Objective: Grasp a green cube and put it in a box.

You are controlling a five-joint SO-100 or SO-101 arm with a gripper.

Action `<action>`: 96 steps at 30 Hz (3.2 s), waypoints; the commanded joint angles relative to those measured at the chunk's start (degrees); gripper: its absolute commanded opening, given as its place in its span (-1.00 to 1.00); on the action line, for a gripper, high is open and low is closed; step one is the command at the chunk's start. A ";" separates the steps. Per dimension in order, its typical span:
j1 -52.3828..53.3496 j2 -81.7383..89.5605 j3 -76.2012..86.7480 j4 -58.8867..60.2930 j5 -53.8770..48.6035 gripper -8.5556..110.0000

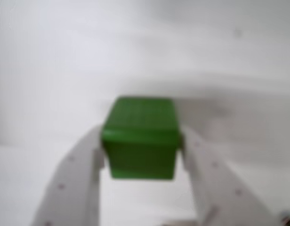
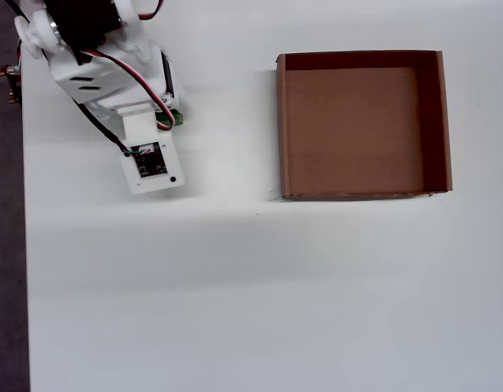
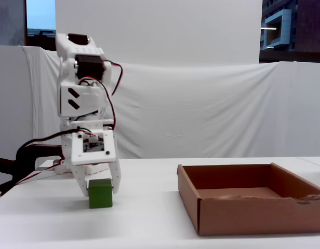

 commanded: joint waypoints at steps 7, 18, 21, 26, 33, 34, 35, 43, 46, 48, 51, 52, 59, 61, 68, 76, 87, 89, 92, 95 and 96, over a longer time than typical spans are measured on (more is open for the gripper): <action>-1.76 5.45 -3.52 4.66 -0.53 -0.58; -3.60 9.32 -5.54 7.12 -0.44 -0.58; -2.46 9.40 -2.55 3.43 -0.79 -0.56; -1.32 9.76 -1.85 2.99 -0.97 -0.52; -1.32 9.40 -1.23 2.11 -0.88 -0.46; -1.32 9.40 -1.05 2.11 -0.88 -0.44; -1.41 9.58 -0.79 2.11 -0.97 -0.42; -1.76 9.67 0.88 1.76 -0.97 -0.34; -1.76 9.67 1.49 1.58 -0.97 -0.34; -1.58 9.67 2.37 0.88 -1.05 -0.34; -1.23 9.49 3.96 -1.05 -1.05 -0.34; -1.14 9.40 4.31 -1.58 -1.05 -0.34; -0.62 7.65 5.01 -3.25 -1.14 -0.34; -0.62 7.12 5.01 -3.60 -1.14 -0.35; -0.53 6.50 5.71 -4.83 -1.14 -0.42; -0.79 6.77 6.86 -5.80 -1.14 -0.50; -0.97 6.86 6.94 -6.06 -1.14 -0.56; -0.97 6.86 6.94 -6.06 -1.14 -0.58; -1.05 7.03 6.94 -6.06 -1.14 -0.60; -1.05 7.03 6.94 -6.15 -1.14 -0.61; -1.05 7.03 7.03 -6.15 -1.14 -0.61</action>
